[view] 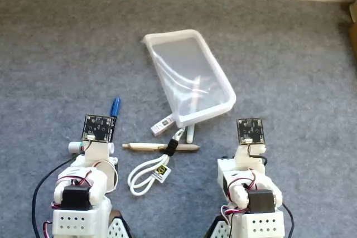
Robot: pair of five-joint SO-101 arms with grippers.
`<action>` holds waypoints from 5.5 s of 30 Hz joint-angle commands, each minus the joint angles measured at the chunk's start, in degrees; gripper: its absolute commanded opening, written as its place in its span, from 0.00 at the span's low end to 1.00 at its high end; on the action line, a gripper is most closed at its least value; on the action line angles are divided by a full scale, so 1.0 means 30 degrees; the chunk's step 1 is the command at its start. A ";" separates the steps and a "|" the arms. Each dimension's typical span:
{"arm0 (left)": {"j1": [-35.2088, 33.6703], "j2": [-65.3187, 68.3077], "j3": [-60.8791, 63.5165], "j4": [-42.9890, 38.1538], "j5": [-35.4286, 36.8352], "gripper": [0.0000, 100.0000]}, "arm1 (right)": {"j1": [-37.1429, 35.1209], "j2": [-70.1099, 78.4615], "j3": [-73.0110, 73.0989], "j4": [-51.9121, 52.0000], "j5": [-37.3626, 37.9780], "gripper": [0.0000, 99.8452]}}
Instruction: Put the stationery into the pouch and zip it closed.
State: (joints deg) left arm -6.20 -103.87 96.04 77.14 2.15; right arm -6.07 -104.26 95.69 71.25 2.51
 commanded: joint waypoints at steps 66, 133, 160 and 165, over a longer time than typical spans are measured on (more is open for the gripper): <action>-0.0161 -0.0132 0.0366 0.0088 -0.0147 0.01 | -0.4908 1.3260 -1.6571 -0.1099 -0.3516 0.15; -0.0161 -0.0132 0.0366 0.0088 -0.0147 0.01 | -0.8952 2.8703 -2.1817 -0.0542 0.4484 0.04; -0.0161 -0.0132 0.0366 0.0088 -0.0147 0.01 | -0.8952 2.8674 -1.7451 -0.2799 -0.0908 0.25; -0.0161 -0.0132 0.0366 0.0088 -0.0147 0.01 | -0.8923 2.8674 -1.5458 -0.5465 -0.0996 0.25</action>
State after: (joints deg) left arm -6.20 -103.87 96.04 77.14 2.15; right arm -33.67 -17.85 48.13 59.12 0.13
